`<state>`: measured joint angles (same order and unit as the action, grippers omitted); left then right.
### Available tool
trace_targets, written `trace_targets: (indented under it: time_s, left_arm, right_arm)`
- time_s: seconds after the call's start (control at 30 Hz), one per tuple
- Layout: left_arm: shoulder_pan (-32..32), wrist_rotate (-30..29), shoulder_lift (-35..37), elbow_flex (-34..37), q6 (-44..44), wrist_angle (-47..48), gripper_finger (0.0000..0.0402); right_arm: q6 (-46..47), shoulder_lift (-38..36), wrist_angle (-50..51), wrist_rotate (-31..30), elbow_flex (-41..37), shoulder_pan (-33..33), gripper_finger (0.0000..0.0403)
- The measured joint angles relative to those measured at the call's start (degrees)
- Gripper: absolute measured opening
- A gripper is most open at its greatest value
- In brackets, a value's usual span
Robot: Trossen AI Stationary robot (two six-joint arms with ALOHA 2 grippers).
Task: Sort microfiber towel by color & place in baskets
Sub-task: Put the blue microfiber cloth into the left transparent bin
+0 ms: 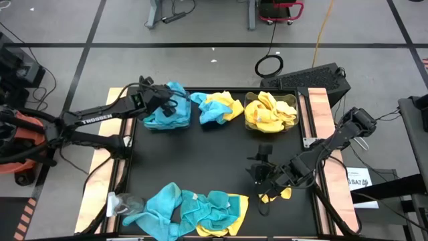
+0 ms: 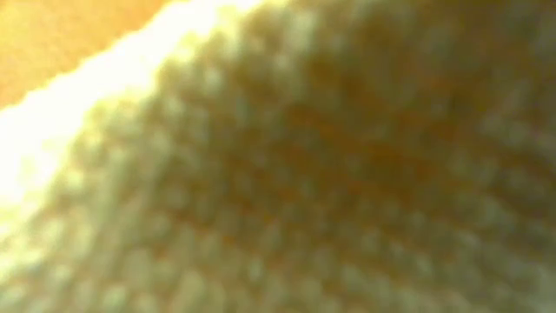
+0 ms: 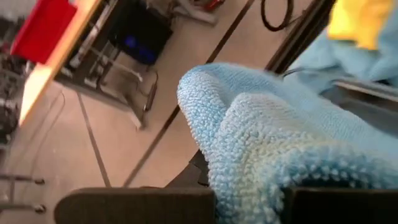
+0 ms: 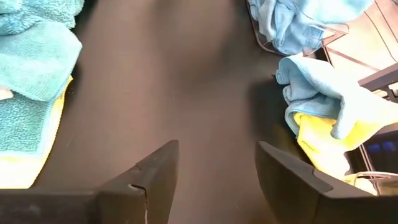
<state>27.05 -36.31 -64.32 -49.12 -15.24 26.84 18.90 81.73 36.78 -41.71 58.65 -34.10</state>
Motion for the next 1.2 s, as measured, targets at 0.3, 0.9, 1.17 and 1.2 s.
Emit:
trace_targets:
  time_s: [0.3, 0.9, 1.17, 1.2]
  left_arm:
    - [8.16, 8.72, -0.12, 5.93, 2.99, -1.44, 0.0007]
    - [10.58, 14.51, -0.43, 15.41, 5.98, -0.42, 0.0022]
    - [10.58, 17.38, -0.43, 15.48, 8.28, 0.05, 0.0137]
    - [10.58, 18.12, -0.43, 15.48, 8.64, 0.07, 0.0155]
  right_arm:
    - [1.03, -0.01, 0.57, 0.00, 0.00, -0.14, 0.0203]
    - [1.24, -0.02, 0.74, 0.00, 0.02, -0.14, 0.0203]
    - [1.63, -0.02, 0.72, -0.01, 0.02, -0.14, 0.0203]
    - [1.69, -0.02, 0.72, 0.00, 0.02, -0.14, 0.0203]
